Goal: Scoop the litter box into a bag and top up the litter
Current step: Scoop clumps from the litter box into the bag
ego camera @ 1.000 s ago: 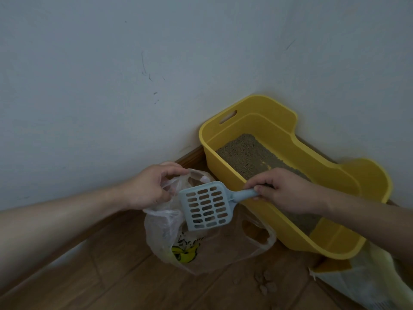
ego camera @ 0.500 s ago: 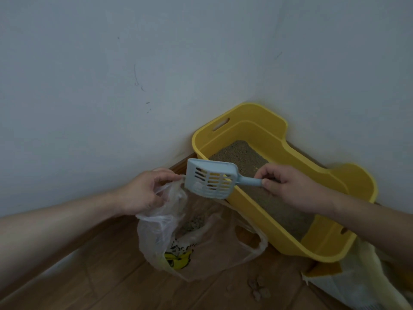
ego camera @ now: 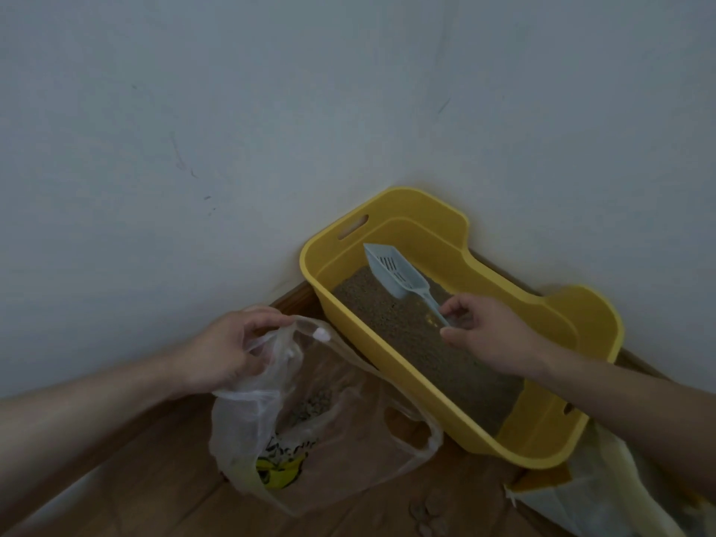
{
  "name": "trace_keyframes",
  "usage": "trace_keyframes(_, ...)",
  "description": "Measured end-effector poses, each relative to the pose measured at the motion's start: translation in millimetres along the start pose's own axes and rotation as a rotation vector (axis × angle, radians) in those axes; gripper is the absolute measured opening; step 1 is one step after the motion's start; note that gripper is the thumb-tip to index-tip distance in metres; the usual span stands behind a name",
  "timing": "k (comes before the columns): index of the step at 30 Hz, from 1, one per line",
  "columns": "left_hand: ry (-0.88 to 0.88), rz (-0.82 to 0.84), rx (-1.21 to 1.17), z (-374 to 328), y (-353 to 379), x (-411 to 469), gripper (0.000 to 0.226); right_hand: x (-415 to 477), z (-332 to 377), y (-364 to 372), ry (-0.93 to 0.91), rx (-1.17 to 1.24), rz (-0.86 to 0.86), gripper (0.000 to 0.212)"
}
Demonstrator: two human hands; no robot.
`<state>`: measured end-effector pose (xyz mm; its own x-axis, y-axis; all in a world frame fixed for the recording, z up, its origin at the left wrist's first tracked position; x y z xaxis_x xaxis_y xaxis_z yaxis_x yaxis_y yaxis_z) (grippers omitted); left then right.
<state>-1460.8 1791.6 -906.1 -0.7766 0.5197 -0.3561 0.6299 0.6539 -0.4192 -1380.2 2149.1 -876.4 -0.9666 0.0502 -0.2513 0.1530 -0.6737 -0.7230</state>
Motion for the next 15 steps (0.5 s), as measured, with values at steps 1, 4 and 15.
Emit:
trace_keyframes(1, 0.001, 0.006, 0.003, 0, 0, 1, 0.063, 5, -3, 4, 0.012, -0.015, -0.006, 0.020)
trace_keyframes(4, 0.033, 0.008, -0.011, 2, 1, 5, 0.062, 20, -7, 17, 0.033, -0.055, -0.032, 0.028)
trace_keyframes(15, 0.042, 0.011, -0.054, 11, 6, 18, 0.074, 75, -7, 61, 0.145, -0.128, -0.087, 0.041)
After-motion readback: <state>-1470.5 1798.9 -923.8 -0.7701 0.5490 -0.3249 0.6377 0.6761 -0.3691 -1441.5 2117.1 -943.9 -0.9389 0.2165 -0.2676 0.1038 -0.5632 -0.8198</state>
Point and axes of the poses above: each hand's wrist, its own x-axis towards the middle knuckle, its own y-axis out of the palm, z = x × y, the point moved 1 cm from there along x, towards the middle knuckle, and after that the axes turned 5 degrees about -y, right-handed, at the moved point
